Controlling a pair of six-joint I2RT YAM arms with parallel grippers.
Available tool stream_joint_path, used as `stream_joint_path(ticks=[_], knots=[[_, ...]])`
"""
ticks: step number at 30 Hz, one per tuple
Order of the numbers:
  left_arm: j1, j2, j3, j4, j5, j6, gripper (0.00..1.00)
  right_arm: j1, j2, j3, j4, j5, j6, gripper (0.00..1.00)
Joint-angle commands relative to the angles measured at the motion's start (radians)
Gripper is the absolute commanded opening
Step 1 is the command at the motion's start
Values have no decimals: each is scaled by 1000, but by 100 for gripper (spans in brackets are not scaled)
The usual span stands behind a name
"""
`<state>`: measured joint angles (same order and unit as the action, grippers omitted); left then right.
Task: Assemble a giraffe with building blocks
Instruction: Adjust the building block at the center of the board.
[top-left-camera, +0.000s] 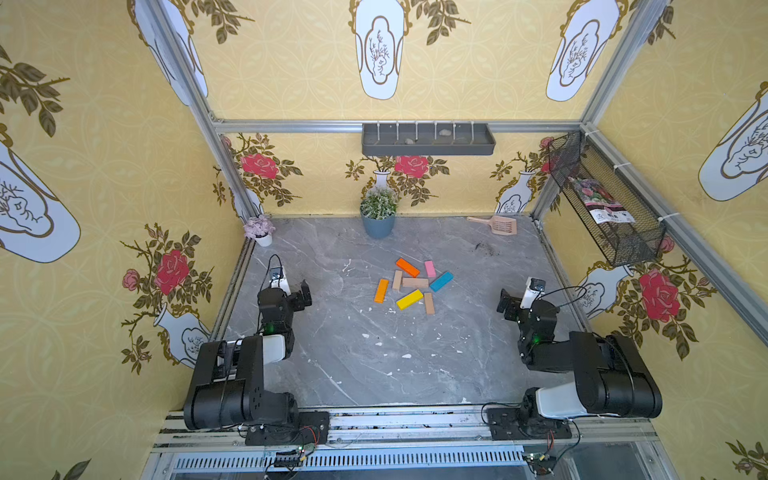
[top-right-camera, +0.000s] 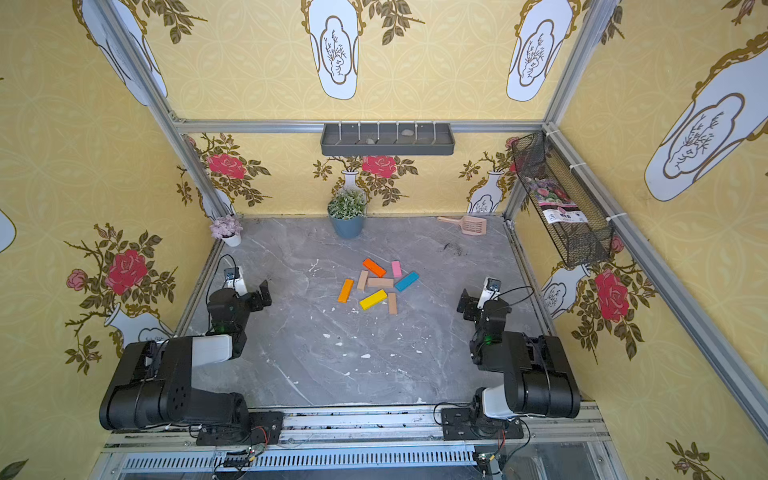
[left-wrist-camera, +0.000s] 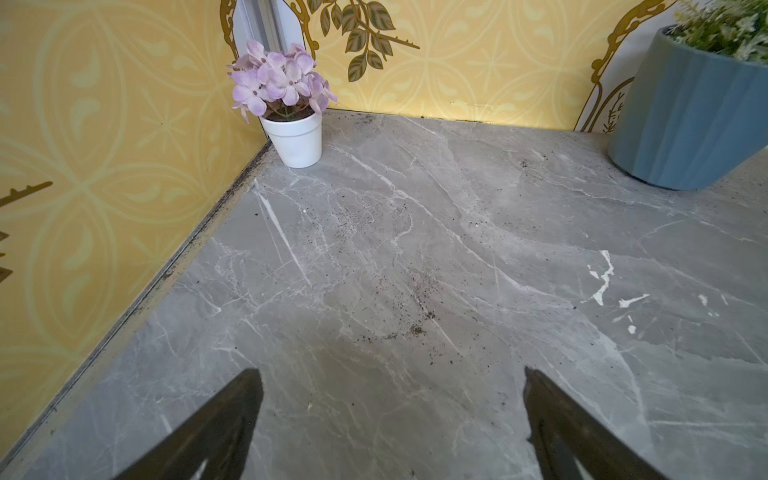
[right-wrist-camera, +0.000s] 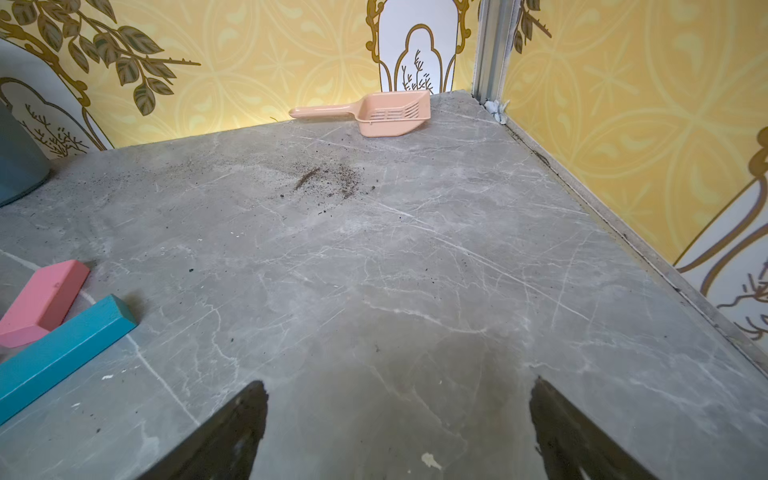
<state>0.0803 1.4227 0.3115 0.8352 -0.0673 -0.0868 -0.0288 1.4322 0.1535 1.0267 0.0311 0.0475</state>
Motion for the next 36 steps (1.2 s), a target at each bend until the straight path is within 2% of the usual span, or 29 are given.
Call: stream_joint_path(ticks=[1,36], knots=[[1,4,0,1,9,1,99,0,1,4,46,-2,-11,98],[1,2,-1,3,8,-1,99,-19,-3,9,33,-34,-6,98]])
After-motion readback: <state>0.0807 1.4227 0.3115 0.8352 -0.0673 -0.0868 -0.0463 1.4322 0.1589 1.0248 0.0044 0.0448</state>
